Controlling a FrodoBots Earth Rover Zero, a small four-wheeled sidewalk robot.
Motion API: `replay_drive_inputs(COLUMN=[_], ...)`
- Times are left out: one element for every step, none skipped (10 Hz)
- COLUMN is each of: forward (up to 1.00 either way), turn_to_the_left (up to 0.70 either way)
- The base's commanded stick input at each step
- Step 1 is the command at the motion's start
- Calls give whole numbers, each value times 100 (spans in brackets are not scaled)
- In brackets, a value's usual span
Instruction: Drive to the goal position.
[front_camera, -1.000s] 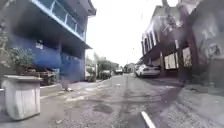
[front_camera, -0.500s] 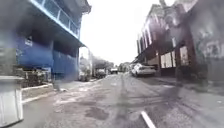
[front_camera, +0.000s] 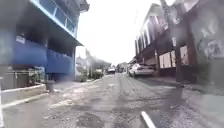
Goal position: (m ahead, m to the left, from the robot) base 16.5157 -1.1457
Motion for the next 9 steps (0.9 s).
replay_drive_inputs(forward=[50, 50, 50, 50, 50, 50, 50, 50, 50], turn_to_the_left=[-49, -50, -49, -32, -9, 0, 0, 0, 0])
